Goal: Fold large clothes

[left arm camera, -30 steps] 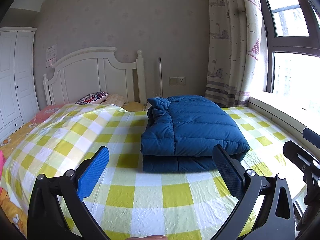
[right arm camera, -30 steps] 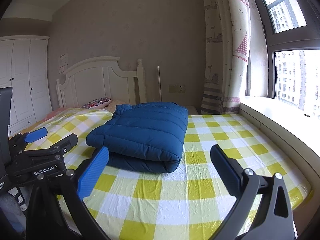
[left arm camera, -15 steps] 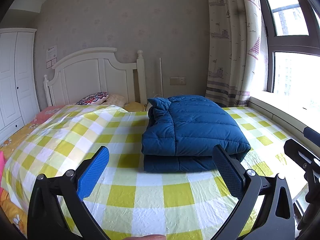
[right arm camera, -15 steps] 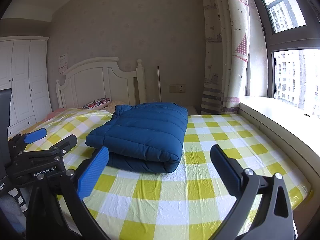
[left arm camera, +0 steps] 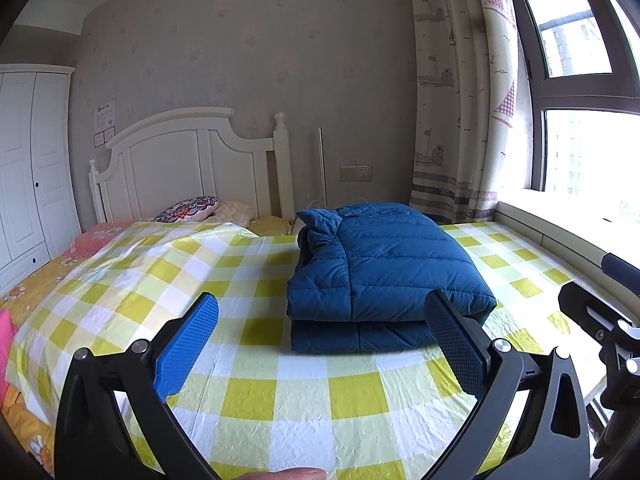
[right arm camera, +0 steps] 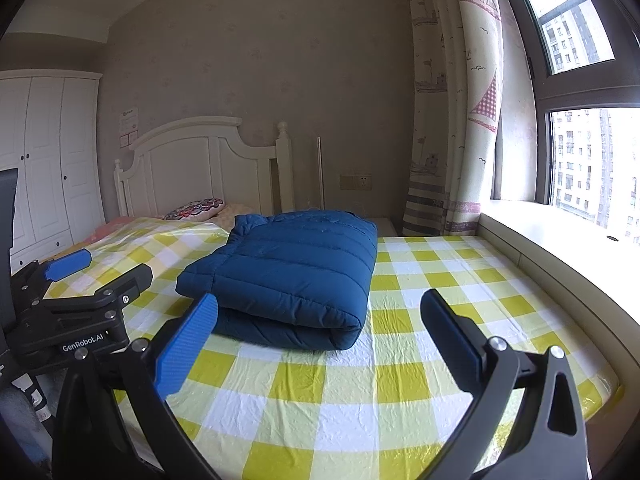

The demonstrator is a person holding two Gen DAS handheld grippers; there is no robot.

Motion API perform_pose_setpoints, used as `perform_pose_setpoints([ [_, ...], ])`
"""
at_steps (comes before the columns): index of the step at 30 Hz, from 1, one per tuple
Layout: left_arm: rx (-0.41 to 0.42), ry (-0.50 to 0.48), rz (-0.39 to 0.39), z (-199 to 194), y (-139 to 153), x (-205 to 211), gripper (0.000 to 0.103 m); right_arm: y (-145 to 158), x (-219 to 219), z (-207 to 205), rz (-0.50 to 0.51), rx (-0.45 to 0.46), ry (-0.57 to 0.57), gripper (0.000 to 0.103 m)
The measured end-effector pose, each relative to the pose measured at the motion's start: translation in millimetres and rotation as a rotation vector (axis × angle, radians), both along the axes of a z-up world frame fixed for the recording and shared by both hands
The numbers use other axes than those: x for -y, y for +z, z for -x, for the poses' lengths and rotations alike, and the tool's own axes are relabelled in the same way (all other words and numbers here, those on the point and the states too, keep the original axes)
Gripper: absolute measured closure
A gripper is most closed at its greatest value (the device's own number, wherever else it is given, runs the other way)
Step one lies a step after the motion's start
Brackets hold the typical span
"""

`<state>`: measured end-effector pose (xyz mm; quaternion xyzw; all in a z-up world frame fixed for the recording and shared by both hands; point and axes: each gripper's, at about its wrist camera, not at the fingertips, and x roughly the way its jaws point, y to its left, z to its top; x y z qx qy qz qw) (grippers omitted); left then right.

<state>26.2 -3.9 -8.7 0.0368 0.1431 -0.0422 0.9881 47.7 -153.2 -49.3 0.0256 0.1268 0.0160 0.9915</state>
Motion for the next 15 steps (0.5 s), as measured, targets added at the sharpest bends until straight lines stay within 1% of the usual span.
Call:
perform_pose_setpoints([
  [2, 0.01, -0.008, 0.003, 2.0, 1.5, 0.3, 0.004, -0.2, -0.9, -0.4, 0.002, -0.002, 0.001, 0.002],
  [5, 0.032, -0.056, 0.03, 6.3, 1.4, 0.1, 0.004, -2.9, -1.8, -2.3, 0.003, -0.01, 0.006, 0.002],
  [6, 0.035, -0.07, 0.028, 7.1, -0.3, 1.8, 0.004, -5.0, -2.1, -4.4, 0.003, -0.018, 0.008, 0.002],
  [8, 0.021, -0.105, -0.003, 3.4, -5.1, 6.9, 0.004, -9.4, -1.3, -8.8, -0.001, -0.036, 0.014, 0.002],
  [9, 0.006, -0.117, -0.021, -3.0, -7.5, 7.3, 0.004, -12.1, -0.1, -11.5, -0.003, -0.047, 0.018, 0.002],
  [11, -0.077, -0.145, -0.054, -24.9, -9.6, 1.7, 0.004, -16.9, 7.7, -20.4, -0.008, -0.078, 0.027, 0.002],
  [12, -0.126, -0.154, -0.065, -42.4, -8.8, -7.8, 0.004, -17.5, 14.6, -26.3, -0.007, -0.101, 0.029, 0.002],
  [14, -0.175, -0.09, -0.076, -78.9, -4.5, -37.9, 0.004, -13.4, 44.8, -43.7, 0.013, -0.161, 0.014, 0.003],
  [15, -0.192, -0.037, -0.081, -101.7, -0.8, -59.5, 0.004, -8.4, 67.0, -52.3, 0.014, -0.183, -0.017, 0.003],
])
